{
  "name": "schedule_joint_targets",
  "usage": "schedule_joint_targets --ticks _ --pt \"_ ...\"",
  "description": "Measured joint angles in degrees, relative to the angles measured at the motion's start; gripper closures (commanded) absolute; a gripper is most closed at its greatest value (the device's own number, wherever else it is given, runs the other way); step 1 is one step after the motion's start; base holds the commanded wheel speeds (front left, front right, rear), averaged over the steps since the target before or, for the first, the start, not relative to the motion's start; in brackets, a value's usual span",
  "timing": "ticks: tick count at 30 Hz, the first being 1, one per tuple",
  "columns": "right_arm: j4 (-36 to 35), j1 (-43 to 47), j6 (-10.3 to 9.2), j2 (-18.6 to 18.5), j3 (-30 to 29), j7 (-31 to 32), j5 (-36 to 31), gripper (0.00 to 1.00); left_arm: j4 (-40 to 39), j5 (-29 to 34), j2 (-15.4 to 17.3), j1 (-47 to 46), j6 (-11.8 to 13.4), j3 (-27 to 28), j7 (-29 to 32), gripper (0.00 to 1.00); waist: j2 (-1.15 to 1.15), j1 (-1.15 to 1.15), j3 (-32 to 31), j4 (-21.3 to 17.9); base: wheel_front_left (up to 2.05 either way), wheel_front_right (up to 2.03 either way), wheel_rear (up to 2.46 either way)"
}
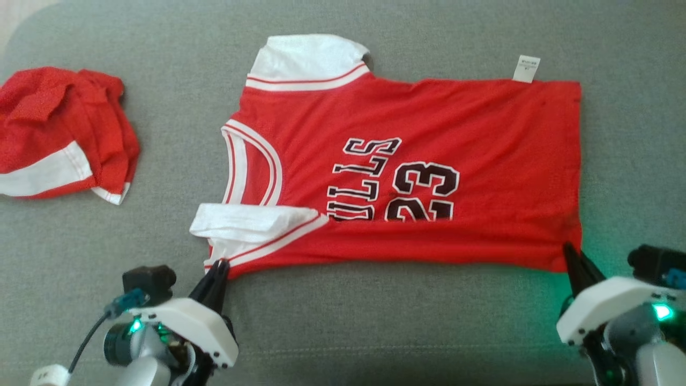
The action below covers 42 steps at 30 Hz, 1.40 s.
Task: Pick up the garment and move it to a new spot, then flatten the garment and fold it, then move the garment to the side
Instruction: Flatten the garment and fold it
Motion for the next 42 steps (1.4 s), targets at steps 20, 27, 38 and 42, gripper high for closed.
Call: schedule_joint_targets --ticks 20,27,38,42 --pt "-3.3 6.0 0.0 0.2 -1.2 -0.4 1.6 0.0 -11.4 -0.4 2.1 8.7 4.3 0.3 2.7 0.0 0.0 0.0 -3.7 0.3 0.0 0.0 0.0" --pt "-6.9 2.8 0.0 0.1 2.0 -8.8 -1.0 0.0 -10.4 2.5 1.9 4.7 4.1 0.9 -5.4 0.0 0.0 0.0 -4.5 -0.6 0.0 0.0 0.0" --pt "-9.6 2.2 0.0 0.1 6.0 -13.0 -3.5 0.0 -11.7 6.2 2.4 4.6 7.5 2.7 -11.2 0.0 0.0 0.0 -6.2 -0.2 0.0 0.0 0.0" --pt "-9.6 2.2 0.0 0.1 6.2 -13.0 -4.0 0.0 -11.7 6.6 2.5 4.6 7.5 2.7 -11.2 0.0 0.0 0.0 -6.0 0.0 0.0 0.0 0.0"
